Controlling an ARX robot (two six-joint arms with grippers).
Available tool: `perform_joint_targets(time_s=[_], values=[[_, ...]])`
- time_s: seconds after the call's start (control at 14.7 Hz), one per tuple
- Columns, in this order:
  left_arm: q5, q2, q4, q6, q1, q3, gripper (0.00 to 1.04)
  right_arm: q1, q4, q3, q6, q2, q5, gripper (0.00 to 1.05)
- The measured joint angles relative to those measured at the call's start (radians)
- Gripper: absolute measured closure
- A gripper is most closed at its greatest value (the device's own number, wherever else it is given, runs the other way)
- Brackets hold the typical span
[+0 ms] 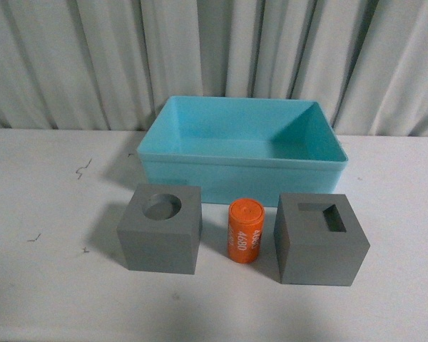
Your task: Place gray and orange parts in blue box
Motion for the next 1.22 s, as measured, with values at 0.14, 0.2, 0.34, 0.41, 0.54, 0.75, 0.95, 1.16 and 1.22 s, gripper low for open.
perform_joint_targets(time_s=[0.14,0.2,0.34,0.41,0.54,0.75,0.95,1.16,1.22], values=[[0.0,0.0,0.0,0.0,0.0,0.0,0.07,0.0,0.0,0.0,0.0,0.0,0.0,0.06],[0.0,0.0,0.0,0.0,0.0,0.0,0.07,0.0,0.0,0.0,0.0,0.0,0.0,0.06],[0.0,0.0,0.0,0.0,0.0,0.0,0.07,0.0,0.0,0.0,0.0,0.0,0.0,0.06],[0.0,0.0,0.0,0.0,0.0,0.0,0.07,0.0,0.0,0.0,0.0,0.0,0.0,0.06],[0.0,0.0,0.0,0.0,0.0,0.0,0.07,-0.002,-0.03,0.005,0.007,0.006,-0.004,0.06],[0.0,0.0,0.0,0.0,0.0,0.0,0.07,-0.241,-0.181,0.294,-0.003,0.62,-0.317,0.06],[0.0,0.0,0.0,0.0,0.0,0.0,0.07,-0.281,-0.06,0.465,-0.159,0.971,-0.428,0.06],[0.0,0.0,0.0,0.0,0.0,0.0,0.07,-0.236,0.027,0.505,-0.205,1.157,-0.386,0.06],[0.0,0.0,0.0,0.0,0.0,0.0,0.07,-0.222,0.061,0.515,-0.202,1.196,-0.362,0.06]])
